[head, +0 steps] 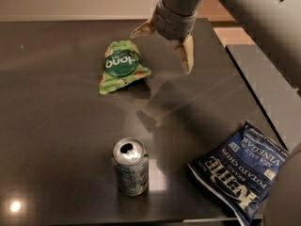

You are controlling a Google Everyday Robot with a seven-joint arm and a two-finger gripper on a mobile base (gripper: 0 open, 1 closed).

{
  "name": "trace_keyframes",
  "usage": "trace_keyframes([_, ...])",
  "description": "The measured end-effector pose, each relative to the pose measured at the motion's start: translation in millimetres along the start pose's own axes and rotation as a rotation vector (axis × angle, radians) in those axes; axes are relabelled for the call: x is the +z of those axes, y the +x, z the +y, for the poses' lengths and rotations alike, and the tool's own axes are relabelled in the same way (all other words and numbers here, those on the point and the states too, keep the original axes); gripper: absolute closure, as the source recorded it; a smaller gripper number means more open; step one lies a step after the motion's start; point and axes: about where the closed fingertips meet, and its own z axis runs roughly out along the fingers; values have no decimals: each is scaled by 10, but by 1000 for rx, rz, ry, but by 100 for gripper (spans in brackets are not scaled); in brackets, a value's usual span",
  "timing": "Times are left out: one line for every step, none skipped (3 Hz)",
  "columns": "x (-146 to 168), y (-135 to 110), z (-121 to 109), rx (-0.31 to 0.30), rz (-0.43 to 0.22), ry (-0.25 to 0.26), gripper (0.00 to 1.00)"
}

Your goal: Move green rice chip bag near 7up can

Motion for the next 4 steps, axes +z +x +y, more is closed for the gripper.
trace_keyframes([0, 0, 0, 0, 0, 0, 0])
trace_keyframes([9, -33, -91, -64, 1, 10, 0])
trace_keyframes([59, -64, -285, -203, -4, 6, 0])
trace_keyframes([167, -64, -510, -358, -16, -13, 0])
